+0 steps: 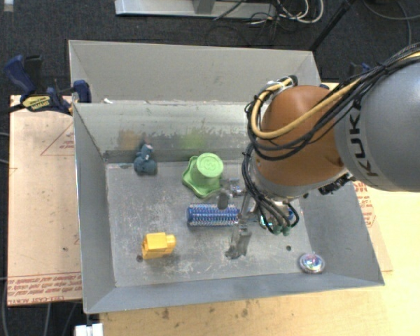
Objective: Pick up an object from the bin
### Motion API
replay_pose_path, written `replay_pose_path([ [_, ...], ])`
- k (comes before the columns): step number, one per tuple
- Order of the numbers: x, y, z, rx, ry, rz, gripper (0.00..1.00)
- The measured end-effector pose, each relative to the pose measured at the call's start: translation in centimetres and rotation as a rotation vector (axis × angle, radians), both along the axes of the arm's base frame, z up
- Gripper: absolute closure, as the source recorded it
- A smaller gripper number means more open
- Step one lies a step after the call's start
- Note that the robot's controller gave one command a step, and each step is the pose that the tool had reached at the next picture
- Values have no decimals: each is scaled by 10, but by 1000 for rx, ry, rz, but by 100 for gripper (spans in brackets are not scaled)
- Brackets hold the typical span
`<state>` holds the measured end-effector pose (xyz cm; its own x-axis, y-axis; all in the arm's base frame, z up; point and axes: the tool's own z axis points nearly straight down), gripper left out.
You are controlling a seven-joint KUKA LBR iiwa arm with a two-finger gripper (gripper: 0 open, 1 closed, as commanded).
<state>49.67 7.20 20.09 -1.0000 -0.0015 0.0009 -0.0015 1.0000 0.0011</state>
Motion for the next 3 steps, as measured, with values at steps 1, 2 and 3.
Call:
replay_pose_path([
  [1, 65, 1, -135, 1, 0, -32, 0],
  [2, 65, 0, -132, 1, -1, -35, 100],
  [3, 43, -3, 9, 2, -9, -37, 100],
])
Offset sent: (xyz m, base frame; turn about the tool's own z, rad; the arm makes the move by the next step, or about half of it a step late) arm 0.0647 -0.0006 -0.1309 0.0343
